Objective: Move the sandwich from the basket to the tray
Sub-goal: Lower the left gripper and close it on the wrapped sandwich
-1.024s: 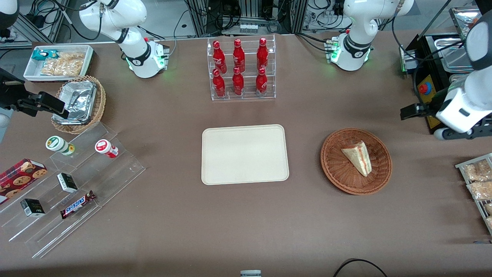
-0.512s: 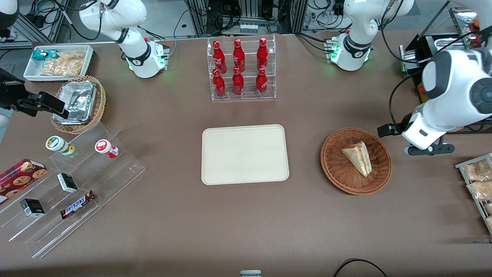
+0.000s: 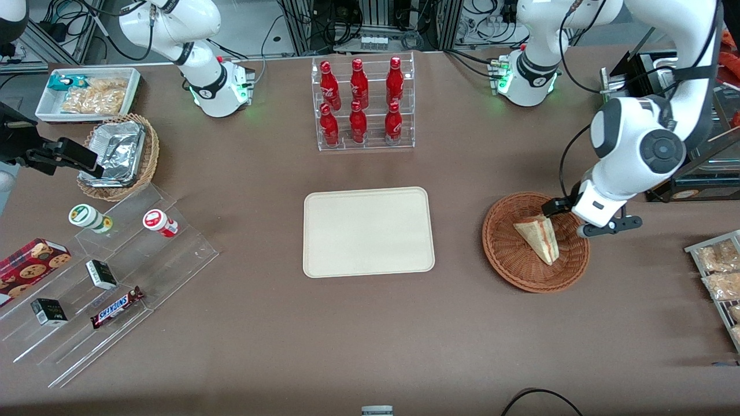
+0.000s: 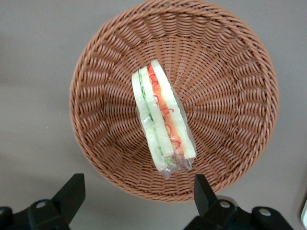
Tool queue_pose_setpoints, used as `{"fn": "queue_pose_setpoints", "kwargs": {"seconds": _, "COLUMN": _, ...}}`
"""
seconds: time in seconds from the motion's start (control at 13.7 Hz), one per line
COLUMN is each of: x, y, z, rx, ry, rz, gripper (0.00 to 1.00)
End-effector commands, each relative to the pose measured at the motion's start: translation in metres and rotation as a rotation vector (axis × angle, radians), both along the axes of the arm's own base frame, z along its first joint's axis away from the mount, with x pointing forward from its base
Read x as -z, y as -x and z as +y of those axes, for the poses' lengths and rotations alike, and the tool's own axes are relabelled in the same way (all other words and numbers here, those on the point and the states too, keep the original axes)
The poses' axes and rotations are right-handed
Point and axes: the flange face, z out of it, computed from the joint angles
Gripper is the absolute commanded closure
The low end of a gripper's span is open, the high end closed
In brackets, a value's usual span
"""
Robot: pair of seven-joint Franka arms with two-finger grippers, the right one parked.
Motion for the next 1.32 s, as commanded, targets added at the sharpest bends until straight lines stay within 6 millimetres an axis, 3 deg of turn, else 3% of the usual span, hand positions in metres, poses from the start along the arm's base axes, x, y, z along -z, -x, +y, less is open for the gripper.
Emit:
{"fn": "queue_pose_setpoints", "kwargs": {"seconds": 0.0, "x": 0.0, "y": 0.011, "z": -0.014, "rx": -0.118, "ry": -0.003, "rz": -0.038, "gripper": 0.0}}
{"fn": "queue_pose_setpoints", "kwargs": {"seconds": 0.51, "x": 0.045, "y": 0.015, "z": -0.028, "rx": -0.463, "ry": -0.01, "rz": -0.065, "gripper": 0.0}}
{"fn": "queue_pose_setpoints", "kwargs": {"seconds": 0.8, "x": 0.071, "y": 0.009, "z": -0.023, "rx": -0.485, "ry": -0.008, "rz": -0.069, "gripper": 0.0}}
{"fn": "queue_pose_setpoints", "kwargs": {"seconds": 1.24, "x": 0.078, "y": -0.002, "z": -0.02, "rx": -0.49, "ry": -0.005, "rz": -0.073, "gripper": 0.01}}
